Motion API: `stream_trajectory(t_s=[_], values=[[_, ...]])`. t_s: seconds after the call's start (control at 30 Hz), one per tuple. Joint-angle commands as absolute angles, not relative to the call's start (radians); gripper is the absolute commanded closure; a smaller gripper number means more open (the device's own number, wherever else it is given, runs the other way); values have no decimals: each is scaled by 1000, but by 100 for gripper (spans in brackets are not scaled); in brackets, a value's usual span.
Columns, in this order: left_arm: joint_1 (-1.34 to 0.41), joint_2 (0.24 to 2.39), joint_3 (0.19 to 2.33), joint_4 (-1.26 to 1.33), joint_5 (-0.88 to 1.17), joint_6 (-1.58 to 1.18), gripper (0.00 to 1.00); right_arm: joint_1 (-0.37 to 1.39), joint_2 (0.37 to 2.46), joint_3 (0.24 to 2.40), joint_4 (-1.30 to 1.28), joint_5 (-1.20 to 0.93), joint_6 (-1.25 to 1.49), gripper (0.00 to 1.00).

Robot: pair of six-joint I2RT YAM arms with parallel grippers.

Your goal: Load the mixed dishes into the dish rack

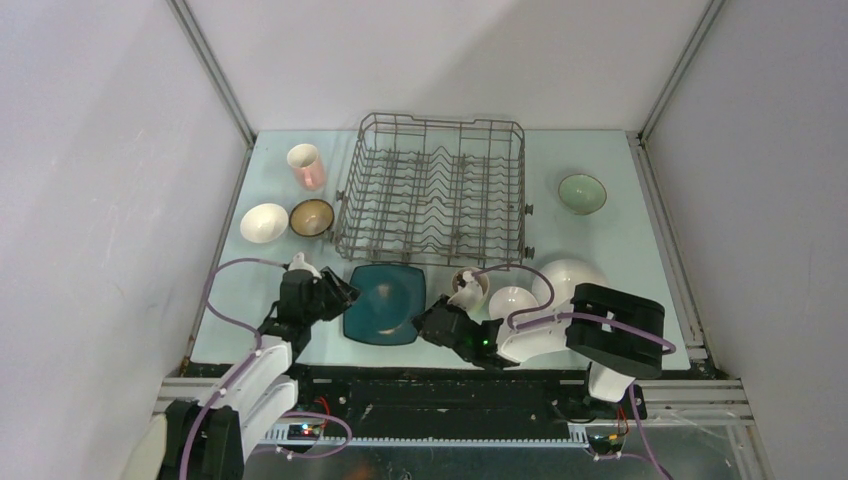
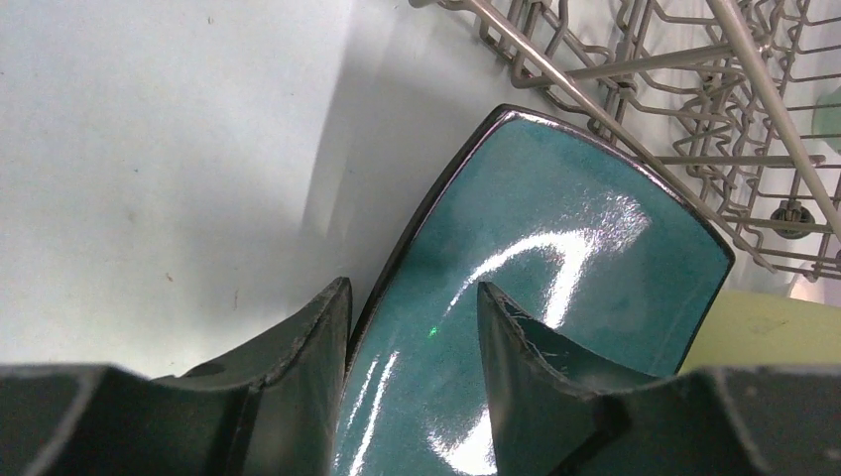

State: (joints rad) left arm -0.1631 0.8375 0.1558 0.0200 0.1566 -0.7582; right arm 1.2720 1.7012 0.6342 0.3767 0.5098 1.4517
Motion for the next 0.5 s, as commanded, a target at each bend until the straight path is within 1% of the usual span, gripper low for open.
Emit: stream_trajectory(t_s=[0.0,0.17,0.37,0.47], values=[[-200,827,149,-62,409,-823,48,1290,1689,649,382,467,1395,100],[-200,852,139,-33,417,-829,48,1292,1665,649,395,447,1352,100],[-200,890,115,33,433,-843,51,1299,1648,649,405,436,1322,100],[-200,896,107,42,437,-842,50,1302,1620,649,373,433,1321,100]])
